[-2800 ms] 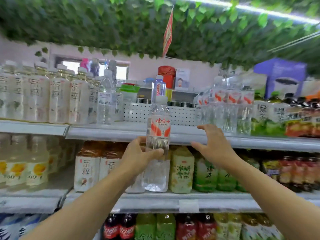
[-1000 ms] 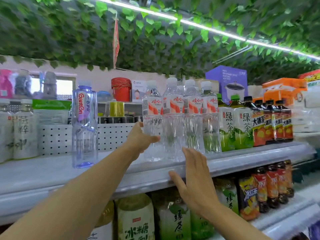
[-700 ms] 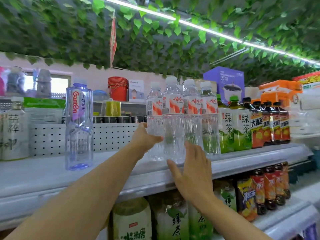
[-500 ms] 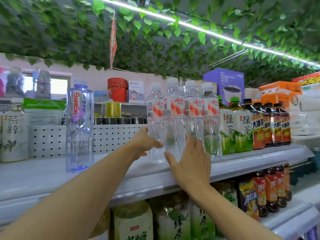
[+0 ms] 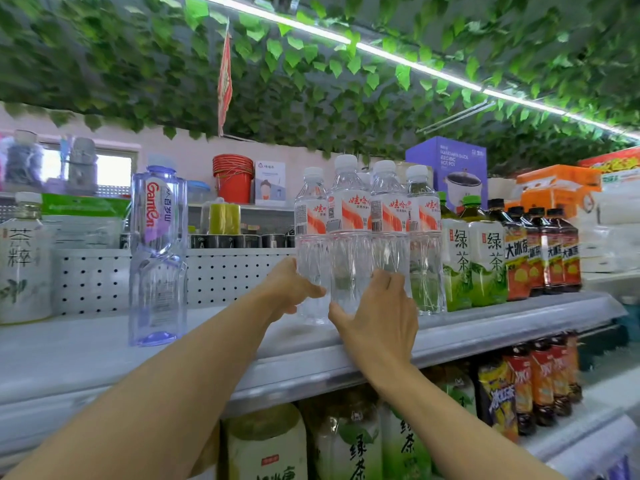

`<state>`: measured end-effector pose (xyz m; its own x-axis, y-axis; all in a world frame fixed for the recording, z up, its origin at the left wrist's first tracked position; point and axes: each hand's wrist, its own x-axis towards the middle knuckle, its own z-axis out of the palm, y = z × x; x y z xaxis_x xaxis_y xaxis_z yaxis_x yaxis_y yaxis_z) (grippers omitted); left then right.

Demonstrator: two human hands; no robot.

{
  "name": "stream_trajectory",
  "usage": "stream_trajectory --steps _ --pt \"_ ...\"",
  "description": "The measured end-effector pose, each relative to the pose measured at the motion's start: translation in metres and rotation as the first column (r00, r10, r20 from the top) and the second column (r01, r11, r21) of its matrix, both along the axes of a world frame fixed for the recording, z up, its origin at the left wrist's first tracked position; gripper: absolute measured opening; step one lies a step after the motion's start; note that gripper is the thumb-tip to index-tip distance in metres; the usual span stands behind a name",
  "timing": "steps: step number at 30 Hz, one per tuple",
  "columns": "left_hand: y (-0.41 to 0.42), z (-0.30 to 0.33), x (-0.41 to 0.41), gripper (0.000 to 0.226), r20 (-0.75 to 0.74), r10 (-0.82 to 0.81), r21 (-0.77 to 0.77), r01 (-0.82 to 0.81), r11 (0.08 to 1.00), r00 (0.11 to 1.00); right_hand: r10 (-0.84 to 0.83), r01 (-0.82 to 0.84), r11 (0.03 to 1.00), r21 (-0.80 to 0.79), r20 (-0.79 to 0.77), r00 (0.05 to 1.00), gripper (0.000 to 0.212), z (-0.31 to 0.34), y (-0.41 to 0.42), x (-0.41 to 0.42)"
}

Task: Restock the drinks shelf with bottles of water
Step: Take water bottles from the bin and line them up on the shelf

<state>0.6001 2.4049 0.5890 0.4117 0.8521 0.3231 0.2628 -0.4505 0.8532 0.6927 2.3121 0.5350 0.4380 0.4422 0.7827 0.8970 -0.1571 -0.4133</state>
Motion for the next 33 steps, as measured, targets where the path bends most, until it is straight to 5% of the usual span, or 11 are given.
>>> stream_trajectory --steps 20,33 --pt "0.0 0.005 0.005 0.051 -0.087 0.027 -0.025 -0.029 0.999 0.996 -0.015 0.015 1.0 -0.008 0.038 0.999 0.065 -0.002 0.002 0.004" --pt "0.001 0.004 0.018 0.027 -0.077 -0.051 0.011 0.052 0.999 0.996 0.024 -0.026 0.999 0.043 0.031 0.999 0.062 -0.006 0.005 0.009"
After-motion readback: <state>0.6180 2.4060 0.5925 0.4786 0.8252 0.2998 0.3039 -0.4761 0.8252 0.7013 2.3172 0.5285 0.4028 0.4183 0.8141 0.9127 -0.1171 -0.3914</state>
